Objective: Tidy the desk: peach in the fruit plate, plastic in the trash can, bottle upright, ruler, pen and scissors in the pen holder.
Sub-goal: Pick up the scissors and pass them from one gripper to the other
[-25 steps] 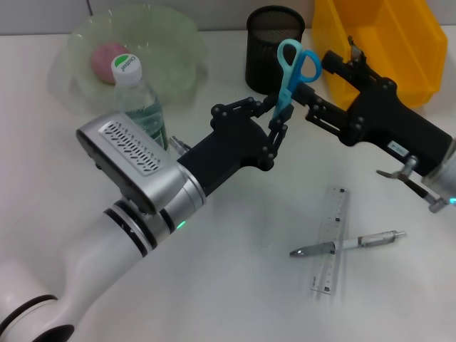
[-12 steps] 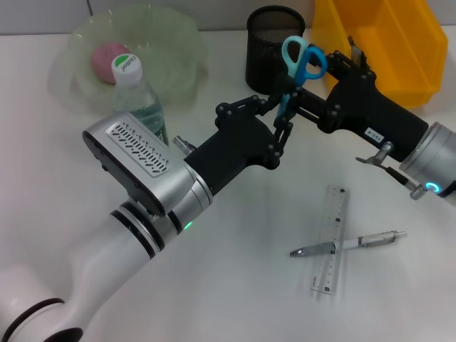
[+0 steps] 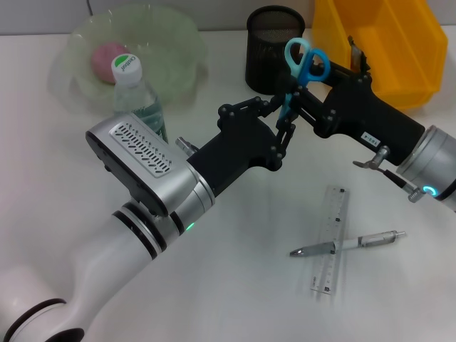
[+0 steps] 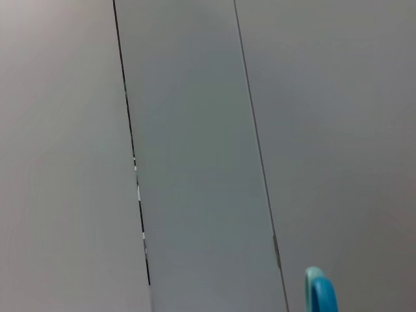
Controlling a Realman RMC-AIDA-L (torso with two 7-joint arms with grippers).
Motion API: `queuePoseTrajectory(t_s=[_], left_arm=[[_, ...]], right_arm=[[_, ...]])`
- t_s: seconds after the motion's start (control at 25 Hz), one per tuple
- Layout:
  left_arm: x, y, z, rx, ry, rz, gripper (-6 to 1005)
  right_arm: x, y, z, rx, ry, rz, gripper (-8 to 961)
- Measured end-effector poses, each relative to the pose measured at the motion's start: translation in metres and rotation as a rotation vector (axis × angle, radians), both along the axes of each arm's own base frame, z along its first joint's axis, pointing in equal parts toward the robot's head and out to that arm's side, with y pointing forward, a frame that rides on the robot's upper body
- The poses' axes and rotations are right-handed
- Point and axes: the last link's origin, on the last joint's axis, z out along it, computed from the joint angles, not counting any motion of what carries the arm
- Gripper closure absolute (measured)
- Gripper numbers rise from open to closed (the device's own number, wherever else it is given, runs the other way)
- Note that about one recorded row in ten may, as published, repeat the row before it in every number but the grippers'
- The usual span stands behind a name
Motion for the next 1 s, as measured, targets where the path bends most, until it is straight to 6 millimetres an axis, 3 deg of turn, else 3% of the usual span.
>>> queuePoseTrajectory(t_s=[0.04, 0.28, 0.76, 1.0], left_arm=[[0.0, 0.0, 0.0, 0.0, 0.0, 0.0, 783], [0.0, -0.0003, -0.0001, 0.0, 0.0, 0.0, 784], [-0.0006, -0.0006, -0.0003, -0.001, 0.002, 0.0, 784], [-0.0017, -0.0007, -0.0003, -0.001, 0.005, 0.002, 794]], right_arm=[[0.0004, -0.0003, -0.0001, 0.001, -0.001, 0.0, 520], [0.0018, -0.002, -0.0026, -0.005, 0.002, -0.015, 540], [0.002, -0.0011, -0.0037, -0.007, 0.017, -0.037, 868], [0.0021, -0.0013, -0.0033, -0.006, 0.02, -0.038, 869]])
